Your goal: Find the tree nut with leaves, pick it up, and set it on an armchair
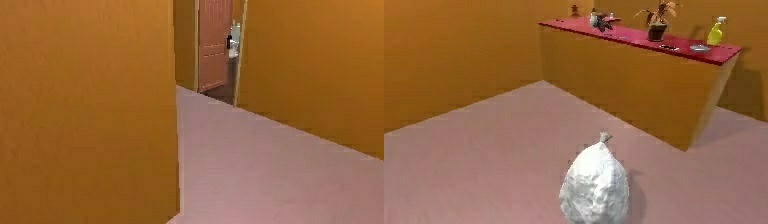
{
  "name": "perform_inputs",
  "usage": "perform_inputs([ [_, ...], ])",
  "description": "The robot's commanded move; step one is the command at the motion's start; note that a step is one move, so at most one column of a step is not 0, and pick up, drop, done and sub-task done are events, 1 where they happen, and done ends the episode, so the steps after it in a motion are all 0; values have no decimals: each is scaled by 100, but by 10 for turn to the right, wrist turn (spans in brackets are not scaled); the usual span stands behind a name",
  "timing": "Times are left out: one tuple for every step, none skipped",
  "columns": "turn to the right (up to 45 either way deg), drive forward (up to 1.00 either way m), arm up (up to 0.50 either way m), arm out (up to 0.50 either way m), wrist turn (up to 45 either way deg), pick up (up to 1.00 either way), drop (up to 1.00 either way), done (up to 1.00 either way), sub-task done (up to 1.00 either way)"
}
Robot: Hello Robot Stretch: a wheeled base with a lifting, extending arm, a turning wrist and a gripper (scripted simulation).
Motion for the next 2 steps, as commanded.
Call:
perform_inputs([
  [450,0,0,0,0,0,0,0,0],
  [0,100,0,0,0,0,0,0,0],
])
